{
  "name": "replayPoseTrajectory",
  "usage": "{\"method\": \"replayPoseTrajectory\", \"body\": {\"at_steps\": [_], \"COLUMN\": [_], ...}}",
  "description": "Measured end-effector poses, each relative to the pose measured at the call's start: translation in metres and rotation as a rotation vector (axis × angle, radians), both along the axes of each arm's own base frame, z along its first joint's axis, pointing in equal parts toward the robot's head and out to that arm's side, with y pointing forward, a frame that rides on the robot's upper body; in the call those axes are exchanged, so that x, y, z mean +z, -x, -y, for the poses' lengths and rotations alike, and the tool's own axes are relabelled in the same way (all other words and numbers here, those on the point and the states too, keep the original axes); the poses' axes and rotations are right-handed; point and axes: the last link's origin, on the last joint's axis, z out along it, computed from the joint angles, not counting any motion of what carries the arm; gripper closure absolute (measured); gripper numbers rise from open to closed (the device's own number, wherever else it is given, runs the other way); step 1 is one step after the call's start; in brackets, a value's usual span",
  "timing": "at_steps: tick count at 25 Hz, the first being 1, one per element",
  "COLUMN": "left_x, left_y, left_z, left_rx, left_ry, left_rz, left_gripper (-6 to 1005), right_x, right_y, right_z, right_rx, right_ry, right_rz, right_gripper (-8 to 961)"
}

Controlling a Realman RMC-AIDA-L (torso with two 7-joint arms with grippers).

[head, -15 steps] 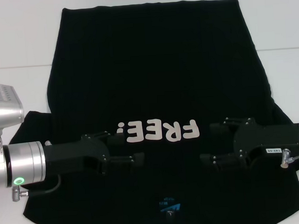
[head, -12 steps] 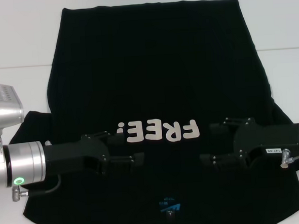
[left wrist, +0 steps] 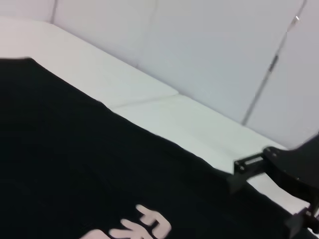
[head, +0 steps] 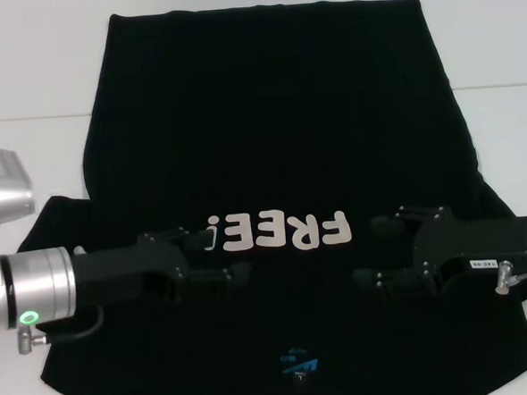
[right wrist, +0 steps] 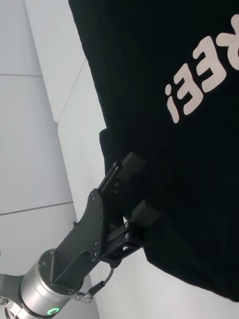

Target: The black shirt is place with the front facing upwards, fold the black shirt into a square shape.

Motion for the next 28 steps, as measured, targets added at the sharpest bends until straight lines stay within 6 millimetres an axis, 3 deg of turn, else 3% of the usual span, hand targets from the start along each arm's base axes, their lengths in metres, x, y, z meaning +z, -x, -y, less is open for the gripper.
{"method": "replayPoseTrajectory", "body": {"at_steps": [4,8,12,13,20,28], "left_x": [0.016,0.039,0.067,0.079,0.101,0.098], "left_y": [0.013,0.04,0.072,0.084,0.114,0.123], "left_z": [-0.008,-0.011,0.002,0.013,0.039,0.051], "left_rx": [0.156,0.458,0.753,0.839,0.984,0.978], "left_ry": [-0.088,-0.108,-0.106,-0.116,-0.173,-0.194], "left_rz": [0.069,0.159,0.3,0.377,0.491,0.436], "left_gripper": [88,93,98,99,107,117], "right_x": [0.011,0.027,0.035,0.038,0.046,0.042], "right_y": [-0.004,-0.021,-0.028,-0.03,-0.031,-0.031], "right_z": [-0.011,-0.029,-0.035,-0.036,-0.041,-0.047], "right_rx": [-0.147,-0.468,-0.602,-0.641,-0.718,-0.743], "right_ry": [-0.074,-0.17,-0.205,-0.213,-0.228,-0.233], "right_rz": [-0.071,-0.175,-0.243,-0.268,-0.332,-0.345], "right_gripper": [12,12,12,12,12,13]}}
